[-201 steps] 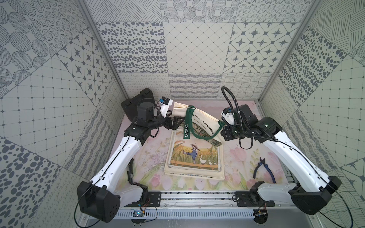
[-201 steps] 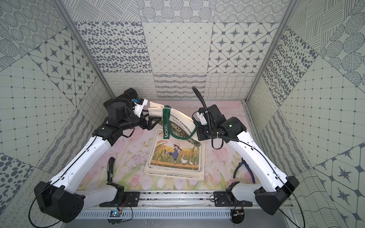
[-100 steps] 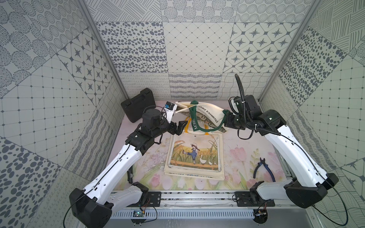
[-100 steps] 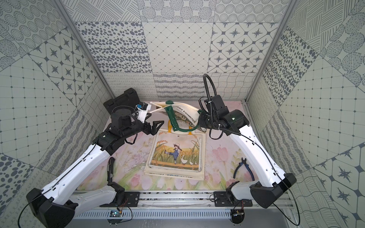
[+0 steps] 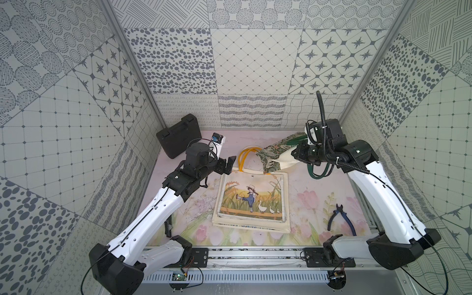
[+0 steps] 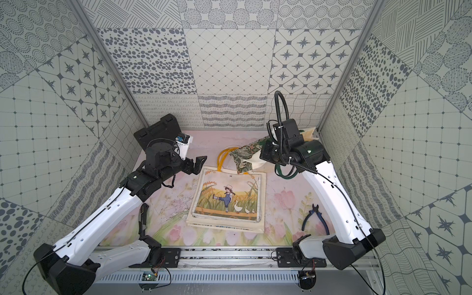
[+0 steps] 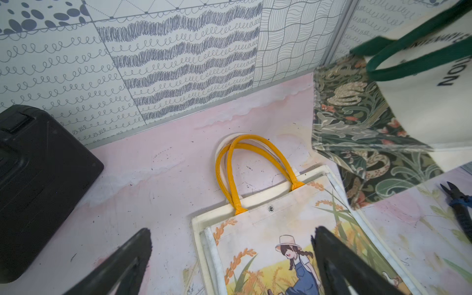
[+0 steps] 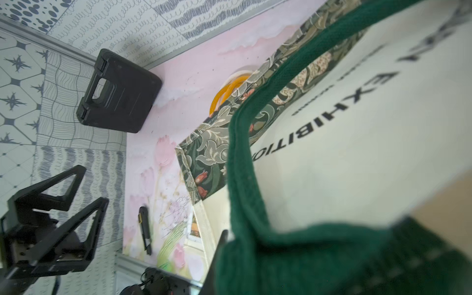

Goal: Put away the canvas bag
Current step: Press the canvas bag.

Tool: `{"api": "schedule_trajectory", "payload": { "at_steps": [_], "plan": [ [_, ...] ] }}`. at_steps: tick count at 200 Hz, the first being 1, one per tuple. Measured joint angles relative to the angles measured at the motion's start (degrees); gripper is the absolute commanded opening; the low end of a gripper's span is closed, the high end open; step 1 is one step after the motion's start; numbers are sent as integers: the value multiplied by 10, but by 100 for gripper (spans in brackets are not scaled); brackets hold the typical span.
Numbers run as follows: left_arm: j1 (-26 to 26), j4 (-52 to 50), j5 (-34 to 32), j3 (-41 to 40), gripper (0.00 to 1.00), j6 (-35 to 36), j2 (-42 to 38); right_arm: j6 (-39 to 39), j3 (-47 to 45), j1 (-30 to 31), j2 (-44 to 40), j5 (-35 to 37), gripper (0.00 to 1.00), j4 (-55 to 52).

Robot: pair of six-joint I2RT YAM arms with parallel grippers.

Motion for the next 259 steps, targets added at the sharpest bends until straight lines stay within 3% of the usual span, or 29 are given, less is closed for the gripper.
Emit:
{"api": "schedule_trajectory", "payload": {
  "at_steps": [61,116,165,231,250,255,259],
  "plan": [
    [-122,57,34,-8,100,43,35,49,-2,52,52,6,0,2],
    [-232,119,12,-13,100,127,76,78,-28,68,53,9,0,30],
    [-330,213,-104,-43,100,216,138,95,-37,69,53,9,0,39],
    [-360,355,-297,-47,100,306,227,108,-37,69,50,-3,0,51],
    [-360,390,-338,-46,85,325,242,112,-40,69,44,-8,0,54],
    [-360,399,-346,-46,75,333,245,112,-40,69,43,-9,0,56],
    [-360,403,-352,-46,61,339,246,113,-41,69,41,-9,0,58]
  ]
}}
